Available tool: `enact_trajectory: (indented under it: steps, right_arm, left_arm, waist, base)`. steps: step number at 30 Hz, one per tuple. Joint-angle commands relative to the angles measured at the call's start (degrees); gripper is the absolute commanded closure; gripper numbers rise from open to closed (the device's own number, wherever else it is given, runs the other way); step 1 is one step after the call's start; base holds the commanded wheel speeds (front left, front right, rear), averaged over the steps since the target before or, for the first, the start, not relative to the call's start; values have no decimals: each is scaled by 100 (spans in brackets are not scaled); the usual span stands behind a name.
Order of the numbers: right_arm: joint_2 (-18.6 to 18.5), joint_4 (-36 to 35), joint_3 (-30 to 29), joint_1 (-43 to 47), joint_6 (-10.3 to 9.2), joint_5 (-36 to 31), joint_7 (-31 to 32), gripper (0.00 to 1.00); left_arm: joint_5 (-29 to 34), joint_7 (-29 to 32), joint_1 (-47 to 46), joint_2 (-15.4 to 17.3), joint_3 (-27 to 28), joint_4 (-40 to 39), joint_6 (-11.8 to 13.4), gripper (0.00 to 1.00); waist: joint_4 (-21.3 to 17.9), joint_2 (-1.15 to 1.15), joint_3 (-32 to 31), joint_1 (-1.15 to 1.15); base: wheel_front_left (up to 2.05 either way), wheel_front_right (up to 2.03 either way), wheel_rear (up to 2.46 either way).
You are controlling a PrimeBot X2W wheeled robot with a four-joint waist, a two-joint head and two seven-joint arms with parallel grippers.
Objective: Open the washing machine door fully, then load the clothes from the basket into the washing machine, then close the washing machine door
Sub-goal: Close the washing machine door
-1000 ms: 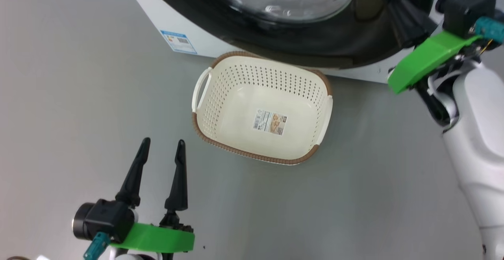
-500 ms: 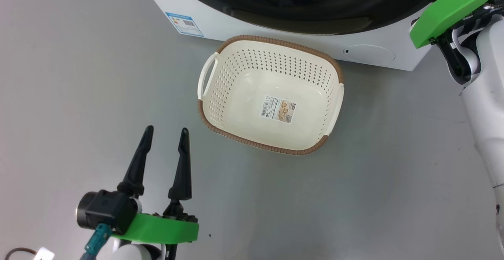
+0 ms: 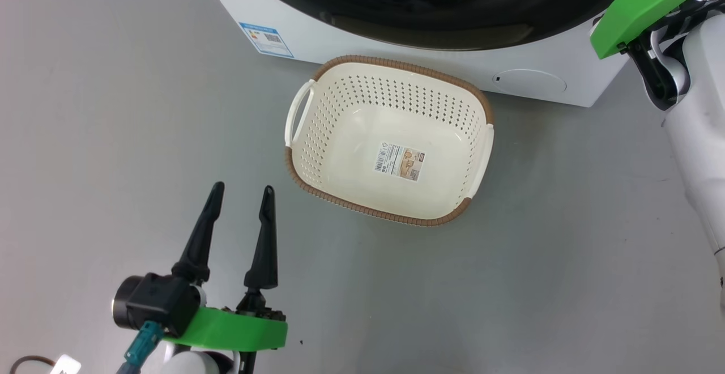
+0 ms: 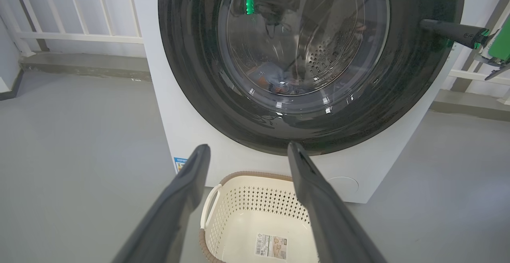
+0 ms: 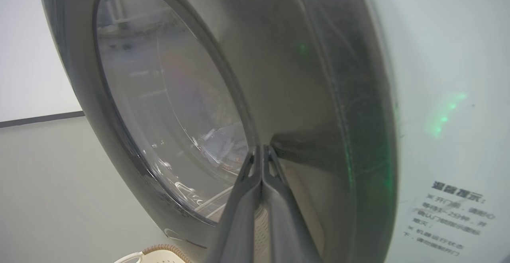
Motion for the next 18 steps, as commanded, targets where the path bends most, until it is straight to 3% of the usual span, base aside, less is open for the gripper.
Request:
enact_trajectory:
  steps: [1, 11, 18]
  right_arm:
    - [22, -47, 80, -149, 1, 59, -88, 100]
    - [176, -129, 620, 413, 1, 412, -287, 100]
    - [297, -604, 570, 1055, 1, 647, -372, 100]
  left_arm:
    - [61, -45, -74, 93, 217, -73, -32, 0]
    - [161, -46, 5, 91, 321, -29, -55, 0]
    - [308, -46, 34, 120, 358, 39, -77, 0]
  waist:
    - [-14, 0, -25, 0]
    - [-223, 0, -255, 0]
    - [-503, 0, -455, 0]
  base:
    - [0, 0, 0]
    - [0, 0, 0]
    - [0, 0, 0]
